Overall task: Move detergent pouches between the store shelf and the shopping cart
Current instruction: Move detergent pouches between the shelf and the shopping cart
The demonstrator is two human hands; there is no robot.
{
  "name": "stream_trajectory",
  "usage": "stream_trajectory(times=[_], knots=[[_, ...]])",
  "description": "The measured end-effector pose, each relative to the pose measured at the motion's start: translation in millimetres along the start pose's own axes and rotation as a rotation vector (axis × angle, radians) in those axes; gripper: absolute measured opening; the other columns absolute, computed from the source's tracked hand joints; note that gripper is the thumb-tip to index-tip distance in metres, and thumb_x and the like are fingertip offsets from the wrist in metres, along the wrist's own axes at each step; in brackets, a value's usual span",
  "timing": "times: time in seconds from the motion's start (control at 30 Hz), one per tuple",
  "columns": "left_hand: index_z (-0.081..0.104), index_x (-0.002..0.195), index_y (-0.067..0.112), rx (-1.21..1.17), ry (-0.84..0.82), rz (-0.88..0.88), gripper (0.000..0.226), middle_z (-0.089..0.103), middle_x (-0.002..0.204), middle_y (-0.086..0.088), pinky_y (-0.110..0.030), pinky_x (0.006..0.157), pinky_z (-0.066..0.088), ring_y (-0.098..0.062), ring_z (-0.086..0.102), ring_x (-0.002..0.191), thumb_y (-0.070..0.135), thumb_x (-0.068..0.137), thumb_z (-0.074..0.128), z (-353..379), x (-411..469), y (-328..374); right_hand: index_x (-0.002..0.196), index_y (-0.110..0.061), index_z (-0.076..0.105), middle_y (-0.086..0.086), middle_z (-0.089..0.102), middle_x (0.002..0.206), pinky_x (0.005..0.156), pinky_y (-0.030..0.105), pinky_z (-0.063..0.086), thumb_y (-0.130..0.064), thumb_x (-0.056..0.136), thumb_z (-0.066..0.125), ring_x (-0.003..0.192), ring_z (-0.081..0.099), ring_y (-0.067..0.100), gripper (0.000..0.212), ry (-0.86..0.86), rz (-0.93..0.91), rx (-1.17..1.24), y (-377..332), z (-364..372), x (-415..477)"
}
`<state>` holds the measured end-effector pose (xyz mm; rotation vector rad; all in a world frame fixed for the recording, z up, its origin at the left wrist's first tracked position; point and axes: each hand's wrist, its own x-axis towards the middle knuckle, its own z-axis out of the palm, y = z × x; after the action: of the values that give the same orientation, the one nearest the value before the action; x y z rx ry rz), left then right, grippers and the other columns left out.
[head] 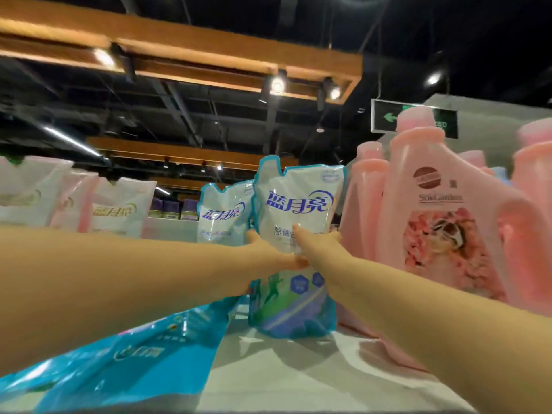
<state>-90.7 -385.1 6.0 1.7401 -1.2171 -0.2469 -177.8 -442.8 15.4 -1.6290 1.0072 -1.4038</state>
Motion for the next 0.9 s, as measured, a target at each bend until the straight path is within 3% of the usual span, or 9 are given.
stream_trajectory(times=[0.07,0.2,0.3,0.4,0.5,0.6,0.67,0.73,0.9], knots=[[0.008,0.143,0.004,-0.008,0.008,0.02,0.101,0.038,0.139,-0.02,-0.039,0.094,0.04,-0.034,0.044,0.123,0.035,0.073,0.075,-1,2,1,0.144,-0.012,0.016,0.01,0.044,0.138,0.056,0.021,0.026,-0.045,0.084,0.062,0.094,0.044,0.019,0.082,0.0,-0.007,0.036,6,0,3],[0.009,0.145,0.015,-0.063,-0.033,0.051,0.102,0.04,0.139,-0.012,-0.036,0.091,0.042,-0.025,0.047,0.109,0.032,0.071,0.078,-4,-2,0,0.135,-0.011,0.027,0.011,0.051,0.128,0.068,0.034,0.038,-0.047,0.086,0.057,0.108,0.056,0.034,0.067,-0.045,-0.025,-0.004,5,-7,-7],[0.016,0.143,0.021,-0.123,-0.074,0.056,0.103,0.047,0.134,-0.004,-0.039,0.095,0.045,-0.023,0.05,0.117,0.041,0.065,0.081,-14,-10,5,0.132,-0.012,0.035,0.009,0.052,0.126,0.076,0.036,0.044,-0.045,0.086,0.06,0.104,0.058,0.032,0.062,-0.023,-0.068,0.015,-4,-13,-21],[0.035,0.133,0.023,-0.127,-0.081,0.127,0.101,0.061,0.116,0.0,-0.035,0.081,0.054,-0.018,0.061,0.1,0.051,0.049,0.084,-25,-21,9,0.132,-0.012,0.038,0.006,0.055,0.123,0.084,0.036,0.048,-0.04,0.085,0.063,0.101,0.058,0.028,0.059,0.004,-0.148,0.044,-17,-17,-34],[0.037,0.127,0.02,-0.223,-0.058,0.212,0.087,0.061,0.116,0.001,-0.029,0.075,0.051,-0.014,0.061,0.094,0.037,0.057,0.086,-32,-34,17,0.131,-0.014,0.04,0.004,0.06,0.12,0.093,0.043,0.049,-0.035,0.084,0.066,0.1,0.06,0.026,0.057,0.042,-0.208,0.127,-28,-19,-46],[0.038,0.13,0.012,-0.218,-0.065,0.356,0.1,0.059,0.12,0.0,-0.026,0.077,0.05,-0.015,0.061,0.099,0.037,0.047,0.087,-41,-47,31,0.128,-0.018,0.043,0.001,0.062,0.117,0.091,0.042,0.051,-0.033,0.084,0.067,0.097,0.062,0.023,0.052,0.102,-0.258,0.202,-39,-25,-63],[0.044,0.117,0.019,-0.193,-0.044,0.439,0.085,0.064,0.103,0.009,-0.023,0.08,0.051,-0.008,0.063,0.094,0.048,0.048,0.084,-45,-60,39,0.125,-0.019,0.043,-0.001,0.062,0.114,0.09,0.04,0.051,-0.033,0.084,0.067,0.097,0.062,0.021,0.049,0.138,-0.299,0.247,-47,-35,-77],[0.037,0.107,0.027,-0.118,0.036,0.491,0.066,0.057,0.091,0.015,-0.026,0.081,0.048,-0.009,0.06,0.09,0.049,0.063,0.08,-49,-76,47,0.121,-0.021,0.045,-0.002,0.063,0.111,0.092,0.043,0.051,-0.033,0.082,0.069,0.097,0.063,0.021,0.047,0.19,-0.338,0.281,-53,-45,-89],[0.035,0.129,0.016,0.151,0.212,0.654,0.083,0.06,0.118,-0.004,-0.032,0.079,0.043,-0.028,0.058,0.107,0.062,0.068,0.068,-46,-141,78,0.123,-0.021,0.048,-0.007,0.067,0.101,0.09,0.038,0.052,-0.031,0.082,0.07,0.093,0.065,0.017,0.047,0.29,-0.439,0.337,-66,-95,-144]])
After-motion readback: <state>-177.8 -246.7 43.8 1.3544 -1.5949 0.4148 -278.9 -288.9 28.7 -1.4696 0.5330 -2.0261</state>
